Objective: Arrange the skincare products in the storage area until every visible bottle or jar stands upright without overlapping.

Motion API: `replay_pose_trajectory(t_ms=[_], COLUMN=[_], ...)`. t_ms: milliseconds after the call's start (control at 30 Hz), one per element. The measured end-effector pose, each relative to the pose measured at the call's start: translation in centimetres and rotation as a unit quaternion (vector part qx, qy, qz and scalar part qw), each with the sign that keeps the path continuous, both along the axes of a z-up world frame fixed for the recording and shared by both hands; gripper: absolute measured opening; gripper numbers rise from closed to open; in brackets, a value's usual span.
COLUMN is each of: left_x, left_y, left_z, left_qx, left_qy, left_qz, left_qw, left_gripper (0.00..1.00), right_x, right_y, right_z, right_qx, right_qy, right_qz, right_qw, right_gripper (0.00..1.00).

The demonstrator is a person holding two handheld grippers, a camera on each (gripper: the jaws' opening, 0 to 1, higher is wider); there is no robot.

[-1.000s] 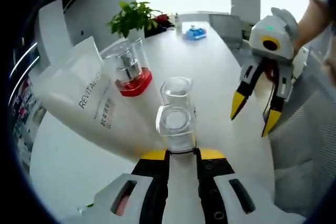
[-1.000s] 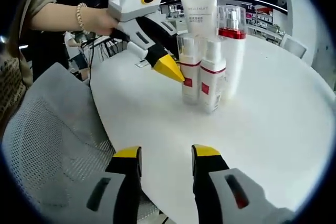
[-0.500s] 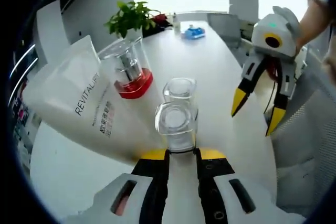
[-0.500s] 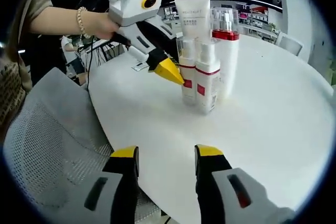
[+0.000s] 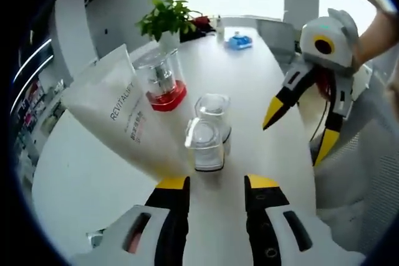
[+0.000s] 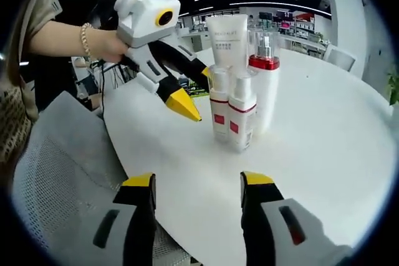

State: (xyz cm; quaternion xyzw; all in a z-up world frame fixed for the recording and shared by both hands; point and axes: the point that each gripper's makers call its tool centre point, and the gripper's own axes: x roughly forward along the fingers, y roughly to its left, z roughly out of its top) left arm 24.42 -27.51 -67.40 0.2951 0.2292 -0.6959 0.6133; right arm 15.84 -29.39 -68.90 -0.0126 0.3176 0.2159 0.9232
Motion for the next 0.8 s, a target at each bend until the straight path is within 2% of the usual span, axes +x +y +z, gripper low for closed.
replay_pose_trajectory(t_ms=[333,533,700,800], left_x=[-1.1,-1.4,-1.3,-1.4], left_y=[2.8,4.5,5.9,7.1], left_z=[0.5,1.1,2.2,2.6], left_qx=[0.0,-0.01,-0.039,-0.044], left_qy=[0.047,0.083,0.098,0.103], left_qz=[0.067,0.119,0.163,0.185], left_qw=[0.9966,0.9894,0.9811,0.9764], left_gripper=[0.43,0.47,0.54,0.57], right_x=[0.4,0.5,0.4,0.3], right_y=[0.6,0.7,0.8,0.8], right_z=[1.6,2.7,3.8,4.5], right_qx=[0.005,0.014,0.024,0.036], right_qy=[-0.013,-0.023,-0.032,-0.039], right_qz=[-0.007,-0.011,-0.02,-0.029], right_qw=[0.9999,0.9996,0.999,0.9982], right_gripper=[0.66,0.7,0.73,0.76])
